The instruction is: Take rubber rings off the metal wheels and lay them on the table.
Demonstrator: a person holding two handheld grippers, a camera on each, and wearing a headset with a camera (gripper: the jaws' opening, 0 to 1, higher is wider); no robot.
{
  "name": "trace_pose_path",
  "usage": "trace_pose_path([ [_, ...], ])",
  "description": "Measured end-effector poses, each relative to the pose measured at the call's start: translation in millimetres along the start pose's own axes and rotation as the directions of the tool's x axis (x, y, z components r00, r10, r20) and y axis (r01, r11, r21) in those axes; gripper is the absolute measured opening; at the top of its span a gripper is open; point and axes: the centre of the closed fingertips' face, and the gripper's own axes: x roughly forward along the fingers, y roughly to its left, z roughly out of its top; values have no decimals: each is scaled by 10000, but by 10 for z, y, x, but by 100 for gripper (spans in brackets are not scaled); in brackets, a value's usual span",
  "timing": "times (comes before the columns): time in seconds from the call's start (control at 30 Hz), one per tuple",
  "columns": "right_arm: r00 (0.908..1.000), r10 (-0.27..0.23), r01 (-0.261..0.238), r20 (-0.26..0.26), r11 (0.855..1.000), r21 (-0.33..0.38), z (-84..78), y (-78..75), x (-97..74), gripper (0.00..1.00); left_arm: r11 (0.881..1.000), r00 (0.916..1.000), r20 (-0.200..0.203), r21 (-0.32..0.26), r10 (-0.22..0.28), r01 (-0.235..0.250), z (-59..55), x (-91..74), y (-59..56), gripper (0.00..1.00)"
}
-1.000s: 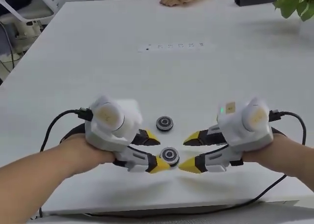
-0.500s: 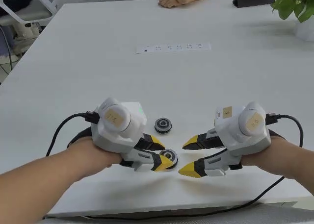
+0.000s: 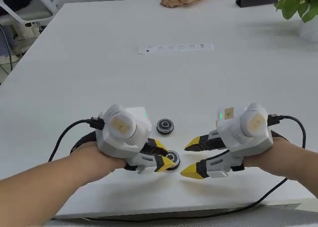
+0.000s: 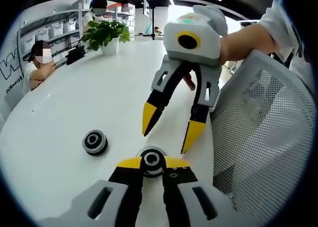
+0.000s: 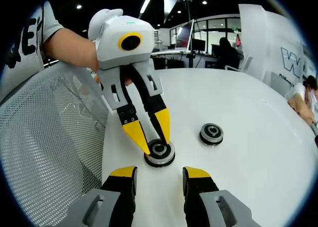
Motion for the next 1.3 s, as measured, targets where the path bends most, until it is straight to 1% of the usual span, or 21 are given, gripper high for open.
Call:
trace_pose_path([
  [0.23,9999,86,-87,-83,9999,-108,17,-4,22,34,9998,9997,195,69,173,-175,5,-2,6,7],
  [0.47,9996,234,-236,-131,9996,-167,61,-11,46,31,9997,9994,251,67,227,-228,10,4,12,7],
  [0.6,9991,307,-316,-296,9989,-336,71,-14,101,31,9997,9992,315,19,239,-239,12,1,14,7],
  [0.7,9985,414,-425,-361,9986,-304,72,-14,146,30,9996,9991,317,8,283,-283,14,-1,14,7],
  [0.8,9970,506,-526,-588,9981,-324,50,1,183,28,9995,9990,326,-17,304,-304,14,-4,11,7],
  [0.87,9969,534,-550,-576,9982,-258,53,-2,188,27,9995,9989,333,-33,316,-315,14,-6,10,7],
  [1.0,9981,476,-470,-381,9987,172,91,-29,204,26,9995,9989,352,-32,323,-323,14,-7,8,7],
  [1.07,9980,472,-463,-410,9987,218,77,-27,213,27,9994,9988,364,-29,331,-330,15,-7,8,7],
  [1.13,9973,482,-471,-550,9987,208,38,-11,228,25,9994,9987,373,-40,339,-338,14,-9,7,7],
  [1.3,9978,459,-439,-476,9981,424,24,-9,205,23,9993,9985,403,-66,371,-368,11,-10,8,7],
])
